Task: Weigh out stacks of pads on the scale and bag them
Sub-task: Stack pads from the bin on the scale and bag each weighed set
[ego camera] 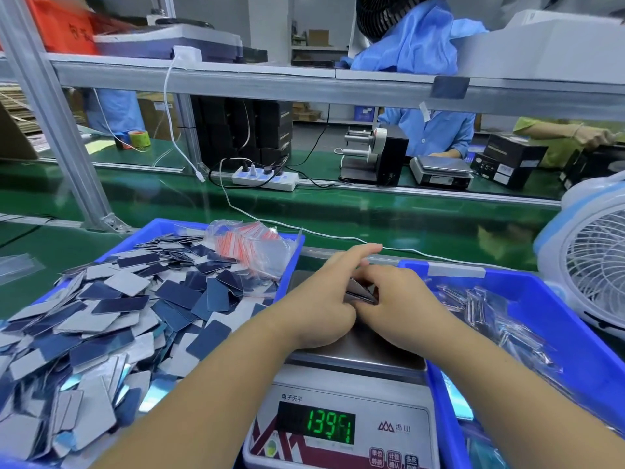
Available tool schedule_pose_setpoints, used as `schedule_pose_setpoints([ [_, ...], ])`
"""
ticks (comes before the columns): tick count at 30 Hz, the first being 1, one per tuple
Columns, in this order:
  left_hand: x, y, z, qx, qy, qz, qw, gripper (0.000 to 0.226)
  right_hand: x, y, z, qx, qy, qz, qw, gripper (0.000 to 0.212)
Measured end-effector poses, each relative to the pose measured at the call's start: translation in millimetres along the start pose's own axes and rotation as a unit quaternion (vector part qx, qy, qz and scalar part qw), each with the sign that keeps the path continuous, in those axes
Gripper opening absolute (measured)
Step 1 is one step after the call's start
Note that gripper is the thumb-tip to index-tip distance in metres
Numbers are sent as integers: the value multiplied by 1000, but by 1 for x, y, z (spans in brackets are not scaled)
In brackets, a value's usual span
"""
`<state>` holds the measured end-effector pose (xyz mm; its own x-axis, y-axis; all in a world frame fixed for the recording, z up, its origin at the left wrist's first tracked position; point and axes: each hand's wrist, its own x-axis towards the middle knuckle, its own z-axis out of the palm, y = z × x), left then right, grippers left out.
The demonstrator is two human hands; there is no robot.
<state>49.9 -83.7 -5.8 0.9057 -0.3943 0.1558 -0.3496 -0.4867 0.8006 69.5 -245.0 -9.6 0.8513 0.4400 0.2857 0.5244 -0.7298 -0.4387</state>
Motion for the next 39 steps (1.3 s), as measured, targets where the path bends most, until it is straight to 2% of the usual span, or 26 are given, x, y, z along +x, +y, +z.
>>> schedule_pose_setpoints([
  [2, 0, 0, -1, -38, -7, 7, 999, 91, 0, -2, 1, -7, 0, -5, 1000, 33],
  [4, 0, 0, -4, -84, -5, 8, 996, 87, -1, -2, -3, -33, 4, -4, 999, 15],
  [6, 1, -3, -12, -104, 18, -2, 994, 78, -1, 0, -9, -57, 16, 8, 998, 25],
  [8, 1, -9, -22, -50, 64, -26, 996, 64, -2, 3, -16, -47, 17, 30, 998, 29],
  [11, -2, -20, -40, 96, 91, -67, 989, 47, -3, 5, -21, -2, -24, 71, 997, 15],
  [12, -3, -23, -44, 122, 78, -85, 986, 40, -4, 5, -21, -2, -41, 81, 996, 9],
  [14, -6, -27, -48, 145, 33, -134, 980, 25, -5, 6, -18, -11, -58, 91, 994, 15],
  [17, -8, -28, -47, 193, -28, -164, 967, 28, -5, 2, -18, -28, -58, 89, 994, 24],
  [21, -9, -25, -50, 209, -31, -159, 964, 20, -5, 0, -16, -105, -90, 69, 988, 29],
  [23, -11, -25, -51, 214, -31, -156, 964, 23, -5, 0, -15, -120, -94, 58, 987, 28],
  [28, -10, -25, -51, 225, -6, -140, 964, 36, -7, 1, -14, -65, -53, 54, 995, 29],
  [32, -9, -24, -48, 166, 41, -77, 982, 37, -6, 4, -13, -7, -27, 66, 997, 25],
  [36, -5, -17, -33, 97, 49, -2, 994, 37, -6, 1, -17, 26, -30, 74, 996, 23],
  [39, -2, -15, -24, 100, 29, 18, 994, 36, -6, -2, -22, 55, -54, 73, 994, 26],
])
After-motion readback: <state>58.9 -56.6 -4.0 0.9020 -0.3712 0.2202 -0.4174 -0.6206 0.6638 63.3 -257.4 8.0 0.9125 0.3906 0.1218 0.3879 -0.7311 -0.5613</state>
